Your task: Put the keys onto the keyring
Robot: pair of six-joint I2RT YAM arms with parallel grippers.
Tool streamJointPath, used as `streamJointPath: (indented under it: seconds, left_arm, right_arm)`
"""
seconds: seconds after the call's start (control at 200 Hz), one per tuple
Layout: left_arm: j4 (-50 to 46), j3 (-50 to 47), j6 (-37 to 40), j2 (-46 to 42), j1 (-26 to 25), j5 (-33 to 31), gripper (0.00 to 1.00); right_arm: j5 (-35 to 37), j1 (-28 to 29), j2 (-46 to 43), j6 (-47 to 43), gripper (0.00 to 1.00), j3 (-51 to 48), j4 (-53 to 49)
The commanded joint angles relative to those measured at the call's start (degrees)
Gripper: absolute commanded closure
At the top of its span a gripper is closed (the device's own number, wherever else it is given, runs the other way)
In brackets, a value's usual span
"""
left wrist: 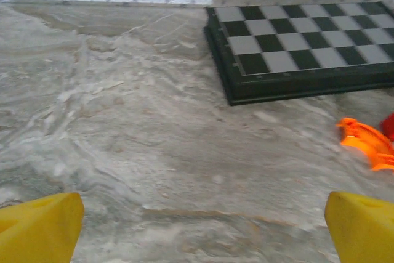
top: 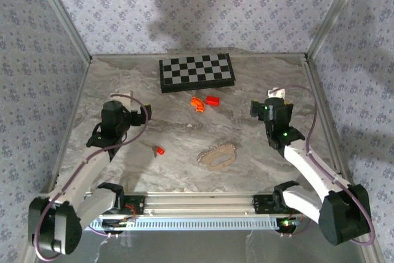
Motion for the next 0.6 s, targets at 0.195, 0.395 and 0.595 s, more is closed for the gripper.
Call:
streamJointPath:
  seconds: [0.195, 0.395, 0.595]
  left_arm:
    - [-20.89, 7.57, -10.37, -0.05, -10.30, 6.32, 0.00]
    - [-23.90, 10.16, -10.54, 3.51, -18.22, 15.14, 0.00]
    - [-21.65, 8.90, -8.76, 5.80, -28.19, 17.09, 0.00]
  right_arm:
    - [-11.06, 7.57, -1.52, 8.69, 0.00, 3.65, -18.23]
    - [-18.85, 13.68, -0.14, 11.70, 0.00, 4.80, -23.74]
    - [-25.10, 15.04, -3.46, 15.03, 0.00, 1.16, -25.44]
